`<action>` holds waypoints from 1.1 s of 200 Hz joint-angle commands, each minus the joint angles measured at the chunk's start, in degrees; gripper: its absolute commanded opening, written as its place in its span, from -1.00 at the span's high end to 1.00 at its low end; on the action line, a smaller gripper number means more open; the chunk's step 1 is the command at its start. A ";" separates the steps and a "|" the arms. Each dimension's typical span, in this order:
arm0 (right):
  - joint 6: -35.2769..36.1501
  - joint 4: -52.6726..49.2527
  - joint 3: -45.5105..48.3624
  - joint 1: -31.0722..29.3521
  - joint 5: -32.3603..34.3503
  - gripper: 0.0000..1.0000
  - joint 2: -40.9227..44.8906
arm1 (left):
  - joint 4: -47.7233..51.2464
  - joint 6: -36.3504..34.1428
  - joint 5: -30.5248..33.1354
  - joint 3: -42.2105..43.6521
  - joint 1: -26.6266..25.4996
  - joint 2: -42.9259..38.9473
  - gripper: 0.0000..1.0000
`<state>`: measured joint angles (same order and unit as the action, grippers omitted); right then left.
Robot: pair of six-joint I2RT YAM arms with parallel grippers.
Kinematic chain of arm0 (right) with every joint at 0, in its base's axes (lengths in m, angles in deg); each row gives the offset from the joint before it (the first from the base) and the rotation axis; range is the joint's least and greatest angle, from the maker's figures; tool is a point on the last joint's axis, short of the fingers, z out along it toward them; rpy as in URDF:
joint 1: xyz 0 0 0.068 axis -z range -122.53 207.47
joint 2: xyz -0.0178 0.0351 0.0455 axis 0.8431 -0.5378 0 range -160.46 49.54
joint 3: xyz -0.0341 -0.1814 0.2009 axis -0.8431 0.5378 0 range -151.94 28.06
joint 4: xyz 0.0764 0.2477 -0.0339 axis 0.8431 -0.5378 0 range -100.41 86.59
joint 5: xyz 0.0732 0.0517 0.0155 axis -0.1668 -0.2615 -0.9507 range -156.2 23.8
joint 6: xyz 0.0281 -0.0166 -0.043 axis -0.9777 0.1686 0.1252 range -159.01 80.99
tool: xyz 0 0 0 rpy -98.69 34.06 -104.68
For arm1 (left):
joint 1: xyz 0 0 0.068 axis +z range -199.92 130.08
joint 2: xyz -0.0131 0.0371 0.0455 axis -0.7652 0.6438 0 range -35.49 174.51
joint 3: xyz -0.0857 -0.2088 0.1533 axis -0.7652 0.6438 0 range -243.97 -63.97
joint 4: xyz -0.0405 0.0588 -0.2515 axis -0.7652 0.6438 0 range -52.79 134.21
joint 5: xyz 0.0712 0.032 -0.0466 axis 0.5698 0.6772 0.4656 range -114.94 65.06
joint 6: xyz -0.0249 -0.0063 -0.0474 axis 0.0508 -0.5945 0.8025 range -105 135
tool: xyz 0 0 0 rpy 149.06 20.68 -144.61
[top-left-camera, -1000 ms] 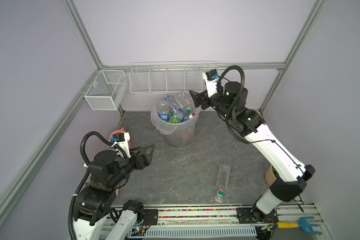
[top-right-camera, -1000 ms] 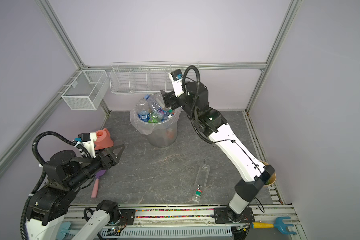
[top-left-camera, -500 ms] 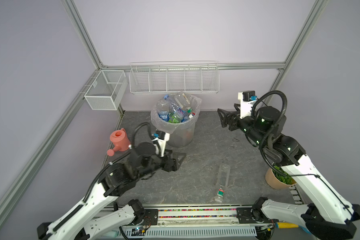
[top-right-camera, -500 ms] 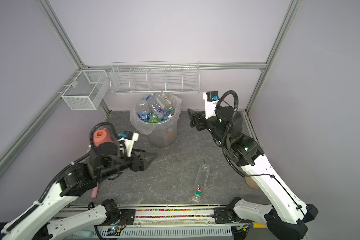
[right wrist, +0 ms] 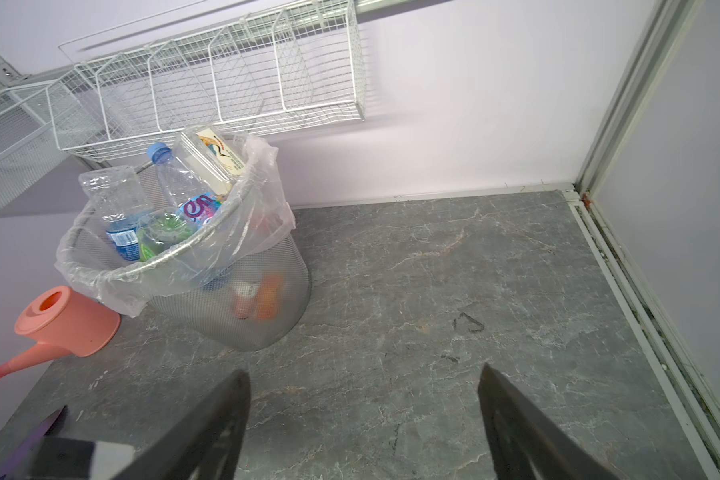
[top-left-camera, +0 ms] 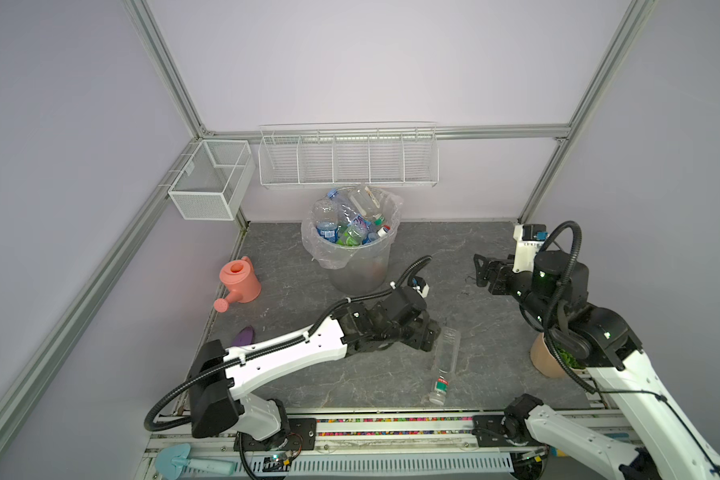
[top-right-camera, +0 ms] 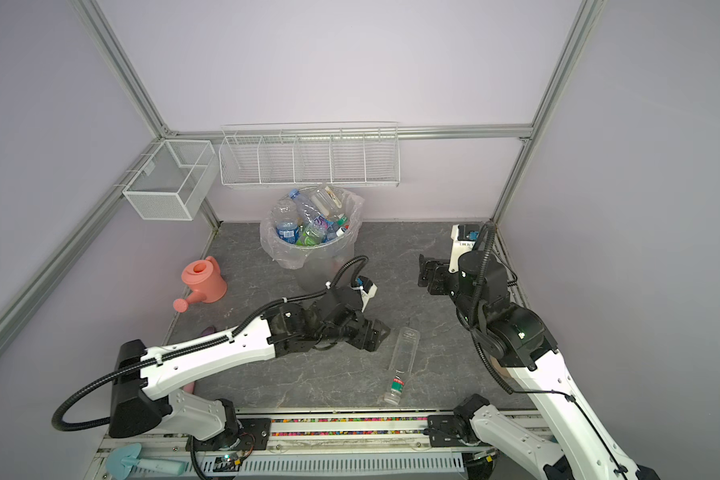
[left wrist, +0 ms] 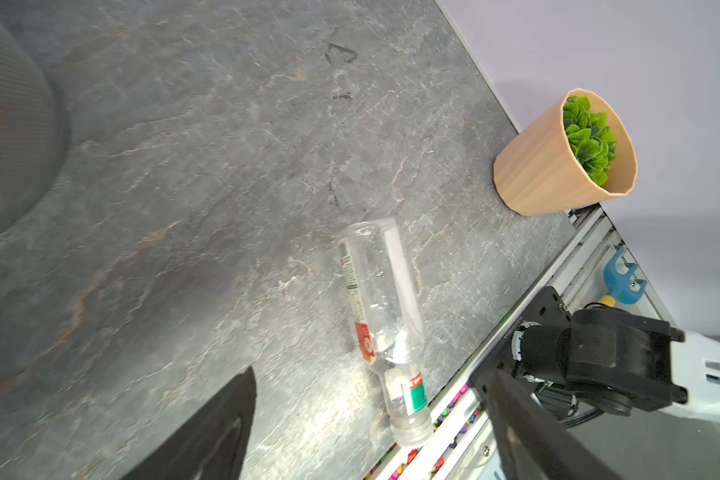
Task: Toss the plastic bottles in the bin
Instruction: 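Lower the left gripper and close it on the clear green-cap bottle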
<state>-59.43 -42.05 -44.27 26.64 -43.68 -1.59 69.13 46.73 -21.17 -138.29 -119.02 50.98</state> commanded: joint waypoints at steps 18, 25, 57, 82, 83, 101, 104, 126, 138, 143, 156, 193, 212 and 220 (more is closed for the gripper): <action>-2.88 -4.13 1.76 2.12 1.30 -0.76 1.21 | -1.27 1.30 -3.89 -4.64 -1.28 8.75 -0.77; -3.08 -4.70 1.89 2.43 1.02 -0.77 1.35 | -0.88 1.17 -4.41 -5.63 -1.49 10.41 -0.77; -3.48 -5.42 3.57 3.48 0.31 -0.77 2.84 | 5.93 0.18 -5.49 -13.33 -2.45 18.94 -0.80; -3.98 -5.58 4.90 4.13 -0.13 -0.77 4.23 | 10.50 -0.77 -4.72 -18.54 -3.47 24.96 -0.82; -4.00 -5.58 4.95 4.12 -0.17 -0.77 4.30 | 10.60 -0.78 -4.73 -18.78 -3.48 25.10 -0.82; -4.31 -5.69 5.92 4.47 -0.80 -0.77 4.84 | 11.77 -0.78 -5.23 -20.85 -3.76 28.03 -0.84; -4.35 -5.76 6.04 4.50 -0.92 -0.77 4.94 | 12.02 -0.70 -5.32 -21.19 -3.78 28.56 -0.84; -4.78 -6.14 6.84 4.71 -1.21 -0.77 5.52 | 14.61 -0.44 -4.76 -23.54 -3.86 31.62 -0.84; -4.80 -6.24 7.25 4.81 -1.42 -0.77 6.03 | 15.62 -0.26 -4.16 -24.26 -3.86 32.77 -0.84; -4.88 -6.22 7.44 4.88 -1.35 -0.77 6.26 | 15.84 -0.18 -4.04 -24.49 -3.85 33.22 -0.84; -5.06 -6.28 7.86 4.96 -1.34 -0.77 6.76 | 16.46 -0.17 -3.88 -25.13 -3.94 34.22 -0.84; -5.28 -6.28 8.65 5.25 -1.17 -0.77 7.74 | 17.46 -0.38 -4.37 -27.48 -4.11 37.38 -0.81; -5.33 -6.31 8.87 5.32 -1.08 -0.77 8.11 | 17.97 -0.35 -4.46 -28.23 -4.12 38.87 -0.76; -5.33 -6.41 8.94 5.34 -1.03 -0.77 8.28 | 18.17 -0.35 -4.31 -28.46 -4.11 39.40 -0.74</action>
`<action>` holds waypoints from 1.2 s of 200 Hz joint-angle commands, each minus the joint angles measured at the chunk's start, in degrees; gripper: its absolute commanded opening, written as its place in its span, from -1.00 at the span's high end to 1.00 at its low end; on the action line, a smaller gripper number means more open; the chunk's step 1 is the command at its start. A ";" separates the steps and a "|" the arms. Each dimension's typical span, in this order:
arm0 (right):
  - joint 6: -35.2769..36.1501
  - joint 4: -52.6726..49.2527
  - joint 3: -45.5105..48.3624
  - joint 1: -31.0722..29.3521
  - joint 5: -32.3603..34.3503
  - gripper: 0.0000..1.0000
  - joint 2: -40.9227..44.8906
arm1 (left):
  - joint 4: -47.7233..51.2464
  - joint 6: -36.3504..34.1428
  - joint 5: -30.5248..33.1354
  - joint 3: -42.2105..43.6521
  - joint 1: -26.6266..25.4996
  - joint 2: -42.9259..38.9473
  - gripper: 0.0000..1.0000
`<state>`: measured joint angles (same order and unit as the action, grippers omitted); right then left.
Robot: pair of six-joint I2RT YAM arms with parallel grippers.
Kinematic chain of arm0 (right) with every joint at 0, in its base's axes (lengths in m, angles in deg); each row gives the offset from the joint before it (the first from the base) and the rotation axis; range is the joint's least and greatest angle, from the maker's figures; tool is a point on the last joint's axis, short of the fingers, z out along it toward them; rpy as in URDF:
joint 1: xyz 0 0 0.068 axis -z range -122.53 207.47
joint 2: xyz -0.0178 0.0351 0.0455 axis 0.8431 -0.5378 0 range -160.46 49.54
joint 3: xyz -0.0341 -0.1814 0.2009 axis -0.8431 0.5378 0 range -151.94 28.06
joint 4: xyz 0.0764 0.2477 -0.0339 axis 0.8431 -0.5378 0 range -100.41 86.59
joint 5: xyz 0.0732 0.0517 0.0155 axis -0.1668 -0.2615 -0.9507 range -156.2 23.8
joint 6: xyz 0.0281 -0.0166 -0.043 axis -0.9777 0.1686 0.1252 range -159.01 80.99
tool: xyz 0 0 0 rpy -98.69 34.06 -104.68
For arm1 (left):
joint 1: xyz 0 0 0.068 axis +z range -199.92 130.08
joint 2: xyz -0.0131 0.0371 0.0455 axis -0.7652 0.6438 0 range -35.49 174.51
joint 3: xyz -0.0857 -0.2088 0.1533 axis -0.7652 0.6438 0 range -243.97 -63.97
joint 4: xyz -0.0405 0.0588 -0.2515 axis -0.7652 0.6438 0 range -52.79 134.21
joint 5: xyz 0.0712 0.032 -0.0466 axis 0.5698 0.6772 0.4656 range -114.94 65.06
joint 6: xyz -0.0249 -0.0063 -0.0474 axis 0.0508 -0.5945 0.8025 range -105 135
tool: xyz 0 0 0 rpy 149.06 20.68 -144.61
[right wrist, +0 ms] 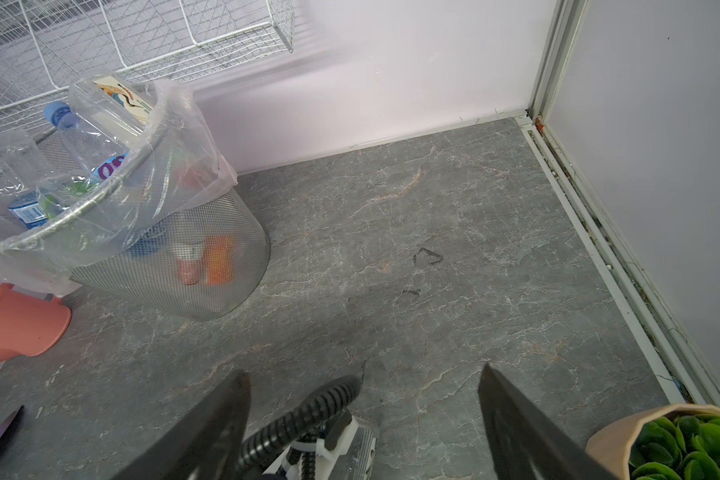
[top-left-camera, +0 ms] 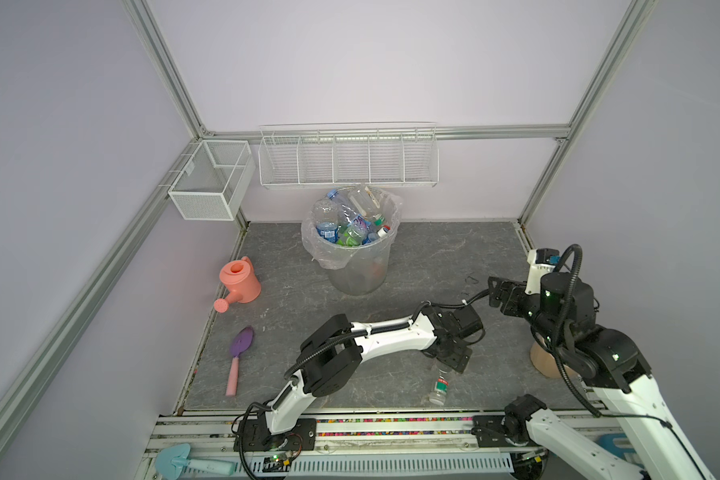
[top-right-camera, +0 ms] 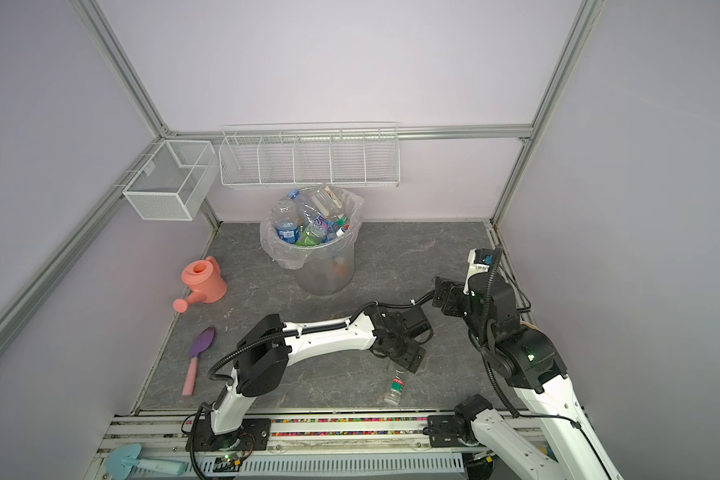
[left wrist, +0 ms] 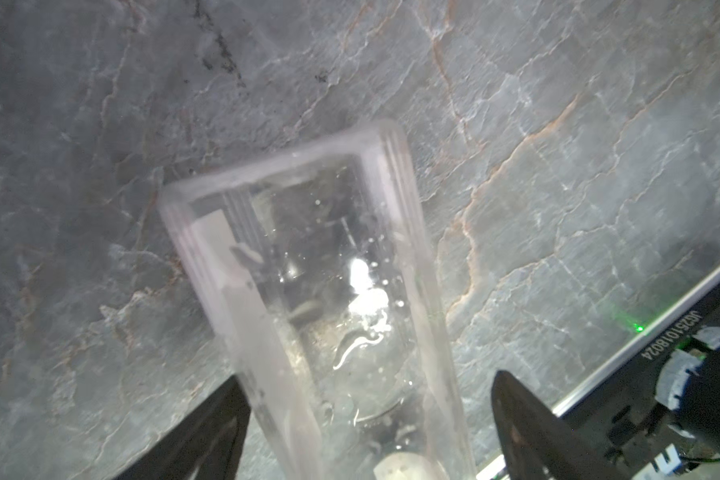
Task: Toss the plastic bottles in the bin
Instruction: 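Lower the left gripper and close it on the clear green-cap bottle, then lift the clear bottle with the left gripper up over the bin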
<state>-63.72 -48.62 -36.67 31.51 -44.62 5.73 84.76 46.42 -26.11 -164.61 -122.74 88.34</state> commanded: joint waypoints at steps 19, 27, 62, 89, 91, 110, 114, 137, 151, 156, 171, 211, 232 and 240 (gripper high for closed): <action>-1.13 0.21 1.50 0.70 0.04 -0.77 1.31 | 3.76 -0.04 1.10 -2.79 -0.40 3.46 -0.71; -1.17 0.05 1.54 0.66 0.17 -0.77 1.46 | 4.23 0.03 1.32 -2.98 -0.40 4.07 -0.69; -1.31 0.21 2.32 0.95 0.34 -0.77 2.23 | 4.25 0.39 2.35 -2.20 -0.44 4.13 -0.58; -1.39 0.08 2.59 1.06 0.47 -0.77 2.72 | 5.96 -0.19 4.00 -2.84 -0.31 2.83 -0.18; -1.39 0.11 2.59 1.10 0.54 -0.77 2.71 | 6.21 -0.28 4.23 -2.88 -0.31 2.71 -0.13; -1.18 -0.22 2.46 1.16 1.11 -0.77 3.24 | 7.95 -0.86 6.35 -2.90 0.56 0.27 0.26; -1.13 -0.30 2.42 1.21 1.24 -0.77 3.34 | 8.15 -0.92 6.81 -2.75 0.86 -0.47 0.30; -0.87 -0.88 2.00 1.31 1.95 -0.77 4.21 | 8.52 -1.60 7.70 -1.10 3.81 -6.23 0.38; -0.70 -1.32 1.55 1.31 2.35 -0.77 4.70 | 8.51 -2.16 8.23 -0.19 5.91 -10.60 0.40; -0.65 -1.50 1.39 1.38 2.49 -0.77 4.98 | 8.65 -2.39 8.69 -0.16 6.78 -12.18 0.41; -0.43 -1.87 0.85 1.37 3.24 -0.77 5.57 | 9.94 -3.07 10.62 -1.09 8.90 -16.65 0.42; -0.52 -1.77 0.56 1.42 3.26 -0.77 6.13 | 12.91 -9.48 22.40 -10.03 11.42 -25.39 0.46; -1.13 -1.46 1.16 1.37 1.95 -0.77 5.60 | 13.88 -12.24 22.05 -17.29 16.16 -27.85 0.49; -1.43 -1.37 1.40 1.41 1.48 -0.77 5.42 | 13.67 -13.11 21.61 -19.39 18.67 -28.40 0.50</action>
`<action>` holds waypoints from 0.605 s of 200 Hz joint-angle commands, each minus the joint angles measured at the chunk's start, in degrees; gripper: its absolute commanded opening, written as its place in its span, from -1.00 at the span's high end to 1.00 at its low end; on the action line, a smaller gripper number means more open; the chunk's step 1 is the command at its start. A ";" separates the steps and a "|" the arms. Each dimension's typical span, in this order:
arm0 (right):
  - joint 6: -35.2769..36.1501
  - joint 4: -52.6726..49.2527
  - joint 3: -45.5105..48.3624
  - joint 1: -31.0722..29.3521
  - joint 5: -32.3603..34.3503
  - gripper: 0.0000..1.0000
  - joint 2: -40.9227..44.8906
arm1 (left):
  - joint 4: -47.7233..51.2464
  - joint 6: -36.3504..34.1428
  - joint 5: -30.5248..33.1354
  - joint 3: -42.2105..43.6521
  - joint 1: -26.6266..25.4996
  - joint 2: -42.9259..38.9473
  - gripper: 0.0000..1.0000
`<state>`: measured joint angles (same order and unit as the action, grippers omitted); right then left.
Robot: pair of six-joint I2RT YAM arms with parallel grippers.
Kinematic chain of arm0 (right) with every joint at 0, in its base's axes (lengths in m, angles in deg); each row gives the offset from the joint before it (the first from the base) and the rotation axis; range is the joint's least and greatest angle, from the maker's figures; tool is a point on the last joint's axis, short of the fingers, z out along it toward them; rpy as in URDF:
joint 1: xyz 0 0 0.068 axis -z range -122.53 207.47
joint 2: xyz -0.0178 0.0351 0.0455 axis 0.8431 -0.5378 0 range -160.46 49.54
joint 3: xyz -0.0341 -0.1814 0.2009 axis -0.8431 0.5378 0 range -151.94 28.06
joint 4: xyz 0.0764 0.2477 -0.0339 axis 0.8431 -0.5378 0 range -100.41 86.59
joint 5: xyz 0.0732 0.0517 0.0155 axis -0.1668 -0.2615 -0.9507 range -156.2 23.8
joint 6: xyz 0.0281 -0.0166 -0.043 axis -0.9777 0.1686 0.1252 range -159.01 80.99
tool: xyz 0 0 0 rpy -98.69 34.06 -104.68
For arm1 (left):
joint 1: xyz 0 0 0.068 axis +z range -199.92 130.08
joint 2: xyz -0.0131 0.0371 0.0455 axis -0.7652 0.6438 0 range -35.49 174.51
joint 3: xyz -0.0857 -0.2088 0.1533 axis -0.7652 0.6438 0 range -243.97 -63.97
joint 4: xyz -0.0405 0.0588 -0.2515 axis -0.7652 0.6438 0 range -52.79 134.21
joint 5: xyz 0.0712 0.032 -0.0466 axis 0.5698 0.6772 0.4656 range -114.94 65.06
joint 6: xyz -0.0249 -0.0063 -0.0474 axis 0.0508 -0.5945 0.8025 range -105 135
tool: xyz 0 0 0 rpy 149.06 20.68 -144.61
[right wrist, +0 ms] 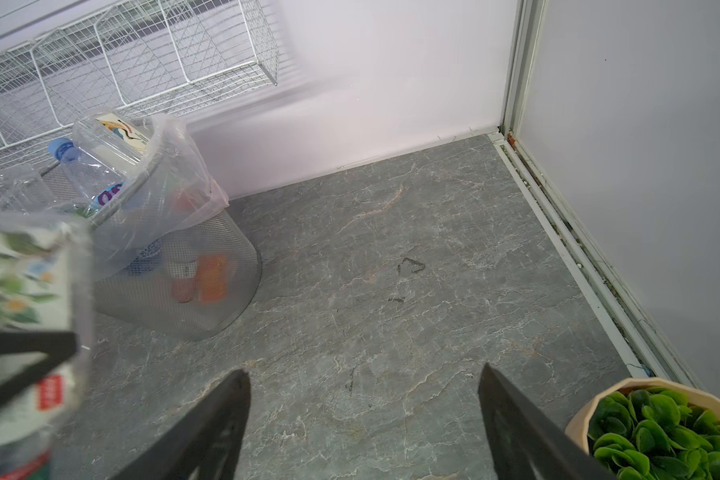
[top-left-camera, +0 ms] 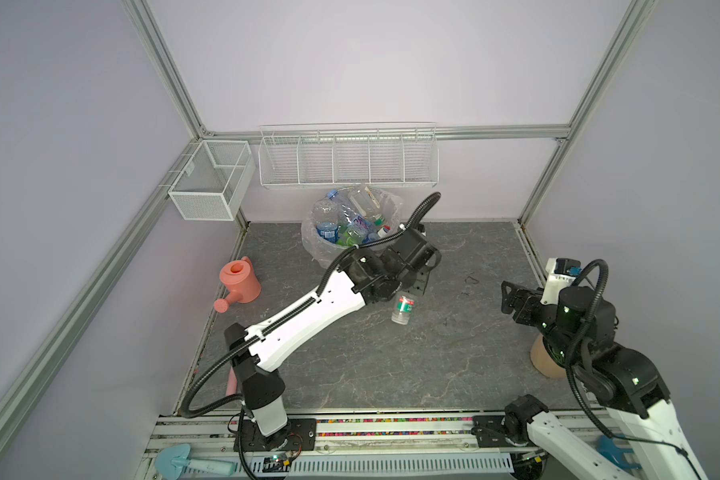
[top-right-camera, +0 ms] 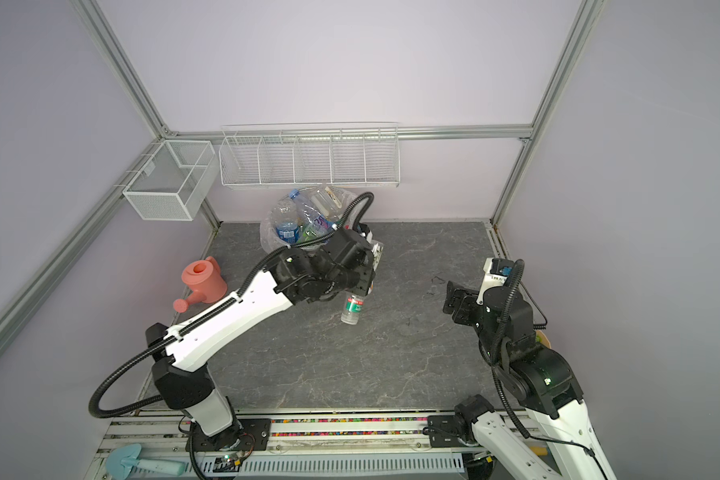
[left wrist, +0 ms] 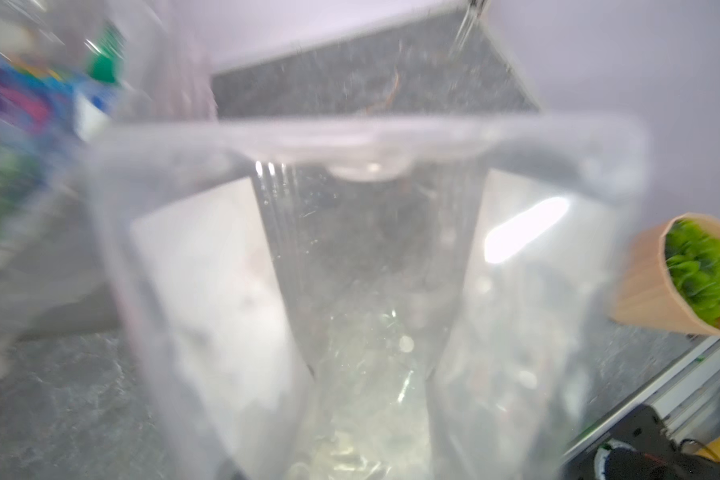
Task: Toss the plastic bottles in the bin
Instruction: 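Lift the clear bottle with the left gripper up over the bin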
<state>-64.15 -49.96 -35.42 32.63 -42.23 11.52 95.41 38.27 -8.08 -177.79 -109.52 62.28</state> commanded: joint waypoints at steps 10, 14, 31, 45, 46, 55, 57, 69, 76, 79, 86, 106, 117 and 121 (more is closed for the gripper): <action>-1.35 0.18 0.52 0.31 -1.44 -0.77 -0.35 | 2.60 -6.12 3.33 -8.84 8.20 -2.88 0.51; -1.51 0.30 0.62 0.32 -1.62 -0.77 -0.39 | 2.34 -6.59 3.05 -9.85 9.22 -2.93 0.51; -1.79 0.66 0.99 0.27 -1.91 -0.77 -0.07 | 2.87 -8.39 1.23 -15.28 13.34 -1.53 0.51; -1.70 0.73 0.91 0.26 -2.08 -0.77 -0.11 | 4.74 -10.00 1.06 -21.35 16.12 1.24 0.52; -1.68 0.74 0.91 0.29 -2.08 -0.77 -0.07 | 4.87 -10.17 1.06 -21.75 16.24 1.43 0.52; -1.49 0.62 0.69 0.30 -2.21 -0.77 -0.12 | 5.96 -11.39 0.99 -25.77 17.77 3.57 0.52; -1.49 0.58 0.63 0.27 -2.19 -0.77 -0.12 | 6.14 -11.64 0.87 -26.85 18.11 4.13 0.52; -1.40 0.49 0.55 0.32 -2.16 -0.77 -0.29 | 7.11 -12.43 0.33 -32.01 20.60 7.14 0.54; -1.40 0.49 0.48 0.24 -2.18 -0.77 -0.37 | 7.35 -12.83 -0.33 -34.70 21.99 8.83 0.55; -1.37 0.49 0.47 0.30 -2.25 -0.77 -0.35 | 7.27 -12.96 -0.60 -35.60 22.50 9.54 0.56; -1.44 0.53 0.58 0.24 -2.35 -0.77 -0.39 | 6.71 -13.22 -1.24 -37.01 23.59 10.82 0.56; -1.73 0.64 0.73 0.30 -2.76 -0.77 -0.48 | 3.49 -13.98 -3.24 -37.29 25.67 13.10 0.57; -1.83 0.71 0.89 0.31 -2.96 -0.77 -0.42 | 1.97 -14.62 -3.47 -37.30 25.88 14.17 0.57; -1.84 0.67 0.90 0.31 -3.09 -0.77 -0.37 | 1.36 -14.74 -3.29 -37.20 25.92 14.50 0.57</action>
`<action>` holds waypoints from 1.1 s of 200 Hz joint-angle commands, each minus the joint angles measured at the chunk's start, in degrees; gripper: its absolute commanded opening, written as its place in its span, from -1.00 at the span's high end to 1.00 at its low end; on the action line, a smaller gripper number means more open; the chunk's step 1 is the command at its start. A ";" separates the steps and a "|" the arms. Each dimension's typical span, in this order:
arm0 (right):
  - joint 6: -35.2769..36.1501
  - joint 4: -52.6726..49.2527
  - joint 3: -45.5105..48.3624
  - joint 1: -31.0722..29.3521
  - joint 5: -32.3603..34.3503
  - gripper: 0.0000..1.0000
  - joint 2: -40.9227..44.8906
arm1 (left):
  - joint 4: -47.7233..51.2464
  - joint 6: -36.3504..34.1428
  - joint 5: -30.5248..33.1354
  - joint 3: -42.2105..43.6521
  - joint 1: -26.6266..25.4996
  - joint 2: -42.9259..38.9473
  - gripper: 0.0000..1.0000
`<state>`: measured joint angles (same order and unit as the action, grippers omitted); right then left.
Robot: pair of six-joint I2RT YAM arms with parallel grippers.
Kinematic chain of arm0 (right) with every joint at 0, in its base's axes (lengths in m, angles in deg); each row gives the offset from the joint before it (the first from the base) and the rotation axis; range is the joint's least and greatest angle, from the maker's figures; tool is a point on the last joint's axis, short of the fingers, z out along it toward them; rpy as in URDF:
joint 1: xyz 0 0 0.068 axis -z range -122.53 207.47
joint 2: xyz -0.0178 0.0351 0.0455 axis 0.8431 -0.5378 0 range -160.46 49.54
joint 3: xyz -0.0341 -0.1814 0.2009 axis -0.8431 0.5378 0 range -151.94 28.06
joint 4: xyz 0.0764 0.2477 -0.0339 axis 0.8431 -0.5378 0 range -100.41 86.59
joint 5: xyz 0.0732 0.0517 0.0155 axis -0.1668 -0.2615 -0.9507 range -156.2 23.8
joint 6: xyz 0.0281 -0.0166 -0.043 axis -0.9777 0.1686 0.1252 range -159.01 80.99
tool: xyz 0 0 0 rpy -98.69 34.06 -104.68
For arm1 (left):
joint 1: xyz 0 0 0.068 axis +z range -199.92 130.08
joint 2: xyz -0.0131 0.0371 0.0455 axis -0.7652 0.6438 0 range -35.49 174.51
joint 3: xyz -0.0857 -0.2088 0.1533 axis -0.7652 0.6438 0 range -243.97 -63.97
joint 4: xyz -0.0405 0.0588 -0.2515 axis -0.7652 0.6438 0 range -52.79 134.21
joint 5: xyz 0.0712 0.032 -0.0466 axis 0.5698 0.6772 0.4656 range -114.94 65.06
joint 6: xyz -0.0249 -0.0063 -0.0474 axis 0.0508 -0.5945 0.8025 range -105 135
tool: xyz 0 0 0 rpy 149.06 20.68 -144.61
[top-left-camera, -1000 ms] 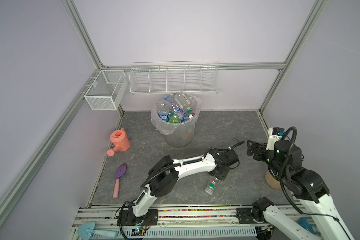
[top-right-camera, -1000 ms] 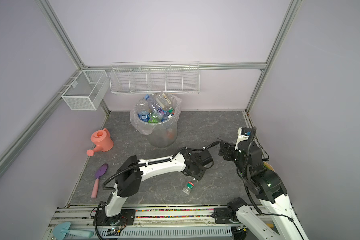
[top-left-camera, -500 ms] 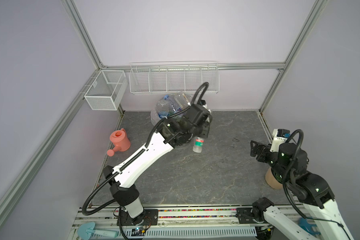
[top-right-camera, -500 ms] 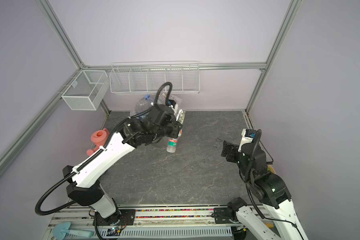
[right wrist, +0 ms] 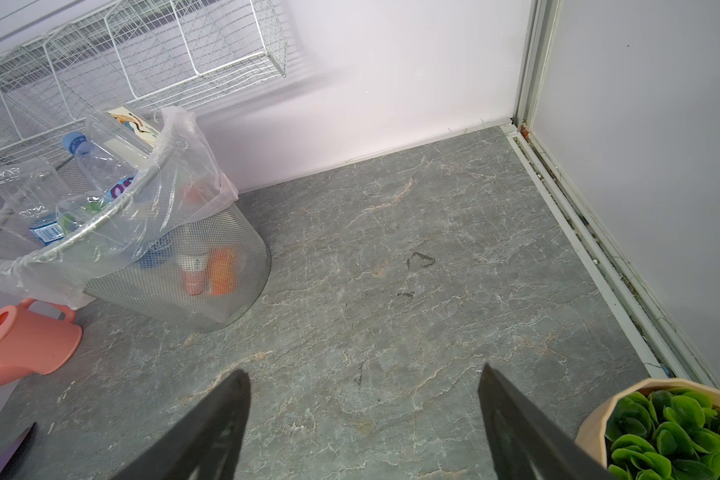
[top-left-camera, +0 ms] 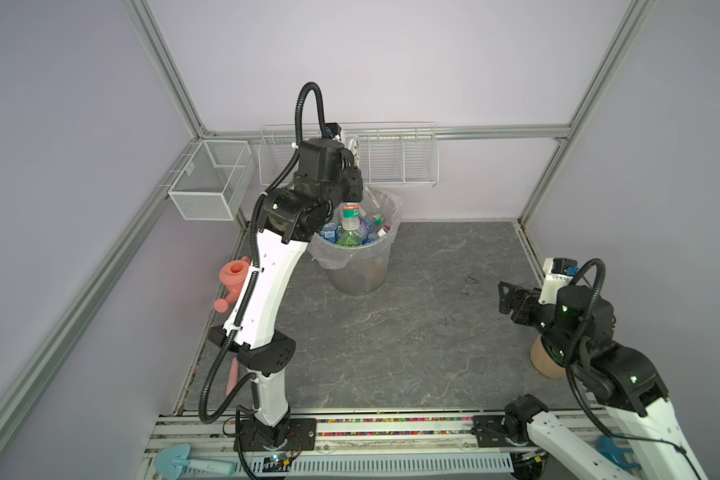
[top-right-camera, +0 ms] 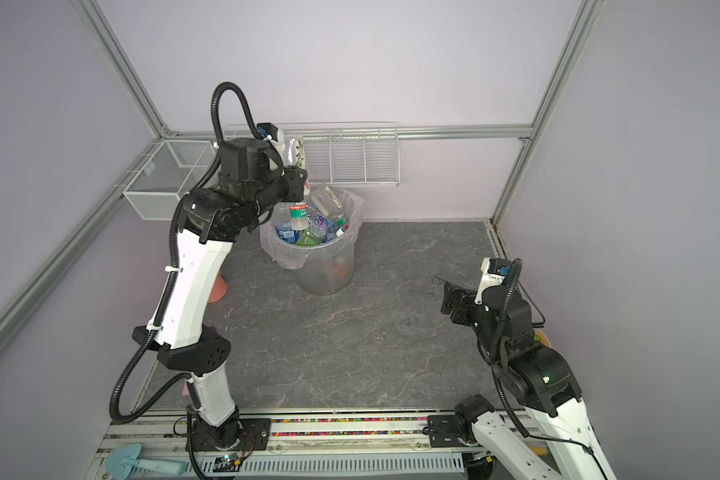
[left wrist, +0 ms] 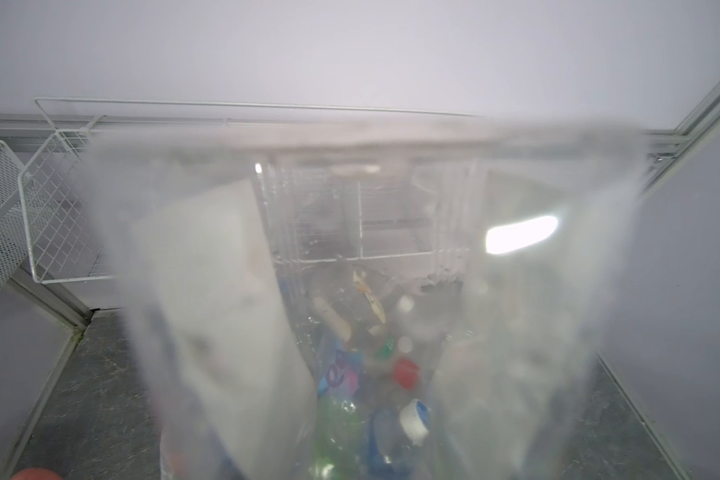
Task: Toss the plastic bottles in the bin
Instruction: 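Lift the clear bottle with the left gripper up over the bin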
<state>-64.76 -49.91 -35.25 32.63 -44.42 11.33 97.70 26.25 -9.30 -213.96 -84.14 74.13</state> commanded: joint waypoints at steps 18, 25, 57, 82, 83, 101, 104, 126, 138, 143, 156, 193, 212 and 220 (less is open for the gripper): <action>-1.14 0.53 0.64 0.31 -0.95 -0.77 -0.14 | -3.20 -3.41 -2.00 -1.03 0.52 4.01 0.58; -1.14 0.53 0.64 0.25 -1.03 -0.77 -0.17 | -3.90 -3.51 -2.03 -1.01 0.57 4.42 0.58; -1.14 0.45 0.81 0.30 -1.14 -0.77 -0.01 | -7.21 -3.23 -2.17 -0.31 0.64 4.75 0.58; -1.29 0.80 1.82 0.24 -1.38 -0.77 -0.10 | -10.46 -2.98 -2.45 1.76 0.64 3.81 0.58; -1.30 0.80 1.85 0.24 -1.43 -0.77 -0.15 | -10.60 -2.98 -2.45 1.92 0.64 3.74 0.58; -1.31 0.47 2.05 0.26 -1.74 -0.77 -0.15 | -12.50 -2.99 -2.25 2.99 0.64 3.20 0.58; -1.31 0.45 2.11 0.26 -1.70 -0.77 -0.06 | -12.75 -2.98 -2.28 3.03 0.62 3.15 0.58; -1.51 0.52 2.72 0.25 -1.65 -0.77 0.59 | -14.73 -2.90 -2.38 3.04 0.64 2.61 0.58; -1.82 0.71 3.18 0.29 -2.00 -0.77 0.86 | -15.70 -2.90 -2.64 3.14 0.64 2.35 0.58; -1.99 0.71 3.43 0.31 -2.10 -0.77 0.89 | -16.11 -2.90 -2.75 3.22 0.64 2.21 0.58; -2.34 0.80 3.85 0.30 -2.68 -0.77 0.97 | -16.86 -2.86 -3.02 3.31 0.64 2.32 0.58; -2.63 0.40 4.67 0.23 -3.07 -0.77 1.52 | -19.38 -2.37 -3.32 5.58 0.60 2.44 0.57; -2.54 0.19 4.86 0.25 -2.80 -0.77 2.08 | -20.94 -2.11 -3.59 7.95 0.64 2.70 0.57; -2.59 0.02 4.86 0.24 -2.75 -0.77 2.22 | -21.65 -1.94 -3.77 9.08 0.64 2.84 0.57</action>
<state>-66.27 -49.94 -31.14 32.65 -46.82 12.40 79.08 24.17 -11.97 -207.58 -83.46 77.65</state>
